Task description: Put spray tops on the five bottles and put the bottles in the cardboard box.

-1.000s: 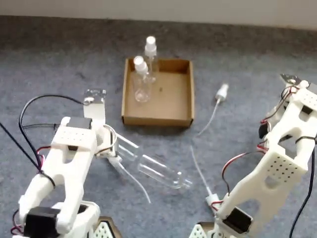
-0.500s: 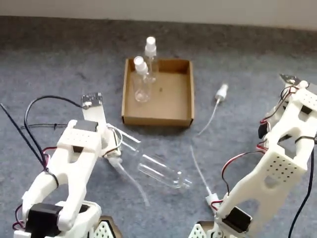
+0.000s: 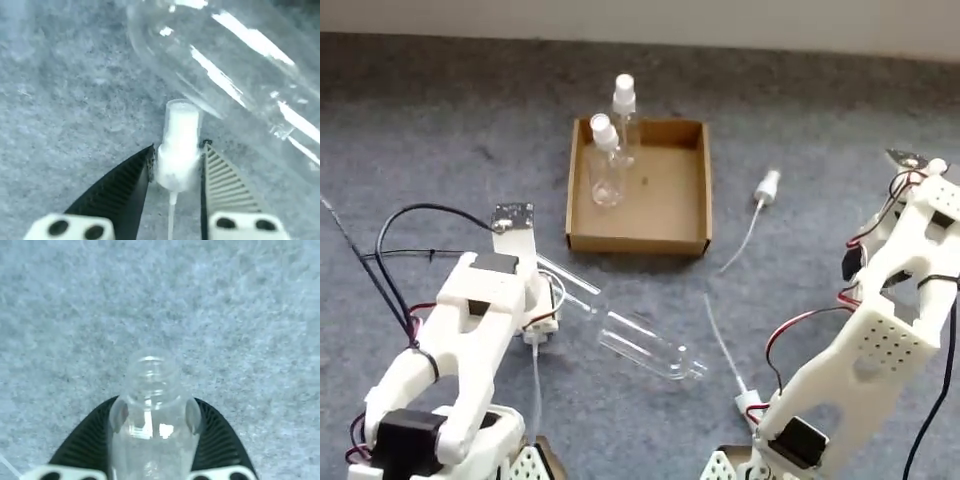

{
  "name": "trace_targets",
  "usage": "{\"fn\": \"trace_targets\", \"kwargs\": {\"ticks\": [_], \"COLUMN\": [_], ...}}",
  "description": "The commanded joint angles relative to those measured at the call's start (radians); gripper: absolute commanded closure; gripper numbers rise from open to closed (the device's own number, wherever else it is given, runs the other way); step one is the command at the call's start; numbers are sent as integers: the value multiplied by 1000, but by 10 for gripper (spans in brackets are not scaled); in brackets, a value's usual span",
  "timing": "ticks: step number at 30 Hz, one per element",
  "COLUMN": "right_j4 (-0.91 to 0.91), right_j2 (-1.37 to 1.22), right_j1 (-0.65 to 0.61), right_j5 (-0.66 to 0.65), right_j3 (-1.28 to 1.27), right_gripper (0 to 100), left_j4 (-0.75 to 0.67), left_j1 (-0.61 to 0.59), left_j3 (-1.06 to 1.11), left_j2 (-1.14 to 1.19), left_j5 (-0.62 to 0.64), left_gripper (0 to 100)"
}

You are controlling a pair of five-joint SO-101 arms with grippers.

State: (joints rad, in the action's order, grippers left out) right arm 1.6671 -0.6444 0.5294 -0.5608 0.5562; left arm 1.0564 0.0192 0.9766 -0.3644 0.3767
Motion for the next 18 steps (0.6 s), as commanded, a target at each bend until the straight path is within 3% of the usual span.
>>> {"fn": "trace_targets", "kwargs": {"ticks": [1,5,11,18], "right_j4": [15,16,16,8], "right_j2": [137,260,458,697], "right_j1": [4,-1,-31,-223], "right_j5": [11,11,92,252], "right_j3": [30,22,22,21], "right_gripper": [993,993,993,993], "left_j4": [-49,-51,28,118], "left_j1": [-47,-96,-285,-582], "left_j3": [-8,-12,-140,-418], "left_j2": [-10,-12,-13,-13], "left_j5": [-117,-169,-249,-381], "left_gripper": [995,996,996,995]}}
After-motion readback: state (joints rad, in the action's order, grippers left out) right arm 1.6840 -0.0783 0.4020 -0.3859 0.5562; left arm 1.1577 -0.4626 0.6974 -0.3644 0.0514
